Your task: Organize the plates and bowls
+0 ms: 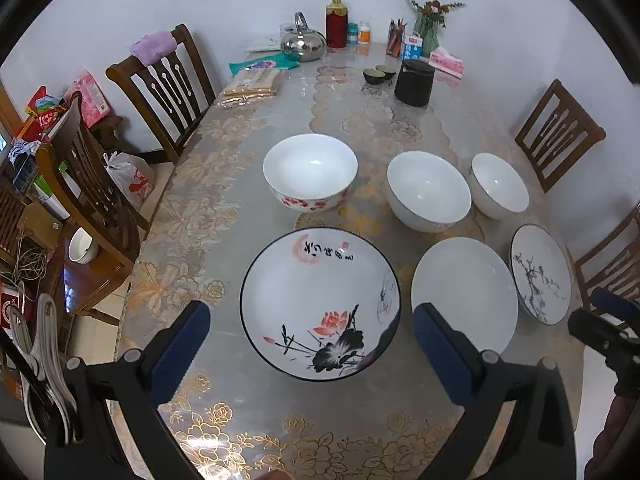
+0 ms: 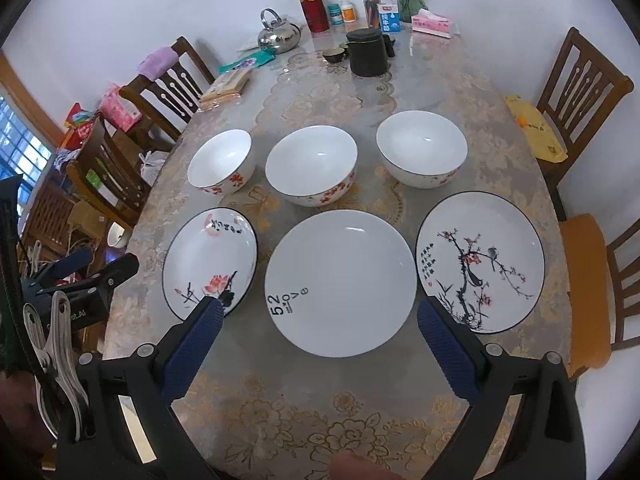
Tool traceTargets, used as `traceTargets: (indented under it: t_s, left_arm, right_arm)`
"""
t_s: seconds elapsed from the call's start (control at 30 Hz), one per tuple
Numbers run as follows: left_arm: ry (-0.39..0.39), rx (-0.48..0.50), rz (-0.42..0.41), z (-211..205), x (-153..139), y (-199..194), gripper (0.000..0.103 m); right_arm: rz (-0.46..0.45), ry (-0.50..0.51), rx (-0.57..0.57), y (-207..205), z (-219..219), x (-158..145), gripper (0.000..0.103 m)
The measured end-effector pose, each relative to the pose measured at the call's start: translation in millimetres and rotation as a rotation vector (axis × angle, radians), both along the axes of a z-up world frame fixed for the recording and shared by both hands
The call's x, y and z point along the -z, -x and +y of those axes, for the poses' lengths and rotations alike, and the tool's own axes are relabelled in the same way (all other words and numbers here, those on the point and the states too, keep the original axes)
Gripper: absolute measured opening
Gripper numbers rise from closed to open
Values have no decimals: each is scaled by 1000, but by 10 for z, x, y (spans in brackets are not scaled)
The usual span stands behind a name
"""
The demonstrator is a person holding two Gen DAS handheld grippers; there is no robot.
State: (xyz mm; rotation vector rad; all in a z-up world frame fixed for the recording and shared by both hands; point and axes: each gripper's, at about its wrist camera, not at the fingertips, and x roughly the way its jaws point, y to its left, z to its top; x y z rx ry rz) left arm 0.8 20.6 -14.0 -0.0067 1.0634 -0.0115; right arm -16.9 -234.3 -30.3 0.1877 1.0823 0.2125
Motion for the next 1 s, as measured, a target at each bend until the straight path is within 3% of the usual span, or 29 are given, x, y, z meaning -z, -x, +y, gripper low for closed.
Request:
traceTargets:
  t_s: [0.17, 0.2, 0.43, 1.0]
  left_arm:
    - [5, -2, 43, 10, -15, -15, 103]
    - [71, 1, 79, 38, -31, -16, 103]
    - [-53, 7, 17, 13, -14, 13, 103]
    - [-68, 19, 21, -2, 52, 19, 103]
  right_arm:
    - [9, -21, -8, -31, 11, -26, 97]
    - [13, -24, -13, -36, 20, -26, 97]
    - [27, -37, -40, -31, 104, -6, 95]
    - [39, -31, -57, -22, 220, 39, 95]
